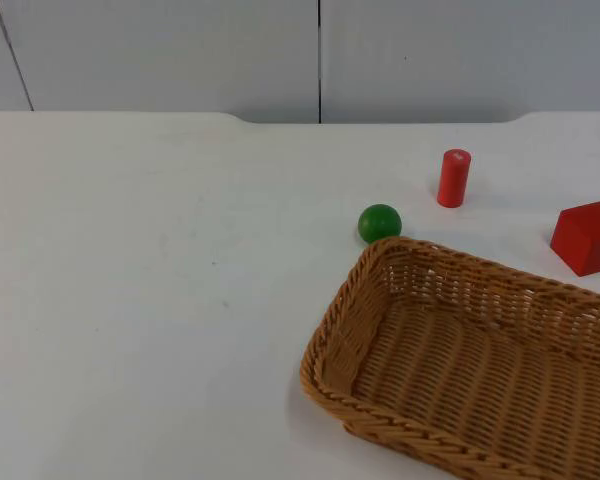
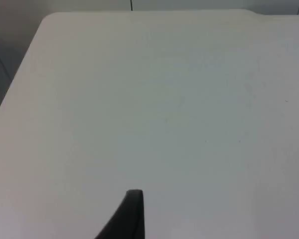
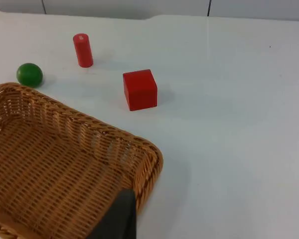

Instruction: Pick up the basket with the left hand and place the object to the left of the red cylinder into the basket with the right hand.

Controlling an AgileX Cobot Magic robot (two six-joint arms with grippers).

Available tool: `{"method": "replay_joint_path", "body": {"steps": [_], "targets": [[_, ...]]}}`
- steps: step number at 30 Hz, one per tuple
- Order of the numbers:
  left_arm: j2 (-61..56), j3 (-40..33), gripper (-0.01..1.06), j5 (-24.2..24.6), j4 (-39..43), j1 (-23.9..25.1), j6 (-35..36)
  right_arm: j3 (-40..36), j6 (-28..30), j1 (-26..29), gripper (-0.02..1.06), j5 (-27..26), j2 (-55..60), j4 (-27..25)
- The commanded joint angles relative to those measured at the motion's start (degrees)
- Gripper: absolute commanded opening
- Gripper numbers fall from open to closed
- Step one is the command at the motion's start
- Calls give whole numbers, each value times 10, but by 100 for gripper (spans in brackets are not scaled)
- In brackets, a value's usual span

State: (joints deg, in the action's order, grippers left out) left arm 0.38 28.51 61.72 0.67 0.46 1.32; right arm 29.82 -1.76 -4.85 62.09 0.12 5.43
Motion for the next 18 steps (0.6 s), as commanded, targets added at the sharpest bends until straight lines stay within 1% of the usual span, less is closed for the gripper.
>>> {"method": "replay_joint_path", "body": {"steps": [1,4,7,9,12,14,15,18], "targets": [[9,2,105,-5,-12,2,-1,11,0,5,105,-7,4,-6],[35,9,105,-12,-16,2,-1,29,0,5,105,-19,32,-13],[102,28,105,-41,-20,2,0,67,0,5,105,-43,105,-13],[125,36,105,-50,-24,2,0,75,0,5,105,-50,126,-13],[195,61,105,-80,-35,2,0,97,0,5,105,-80,201,-13],[243,82,105,-97,-39,2,0,103,0,5,105,-99,253,-13],[243,82,105,-97,-39,2,0,103,0,5,105,-99,253,-13],[315,113,105,-109,-42,2,-2,104,0,5,105,-133,320,-14]]}}
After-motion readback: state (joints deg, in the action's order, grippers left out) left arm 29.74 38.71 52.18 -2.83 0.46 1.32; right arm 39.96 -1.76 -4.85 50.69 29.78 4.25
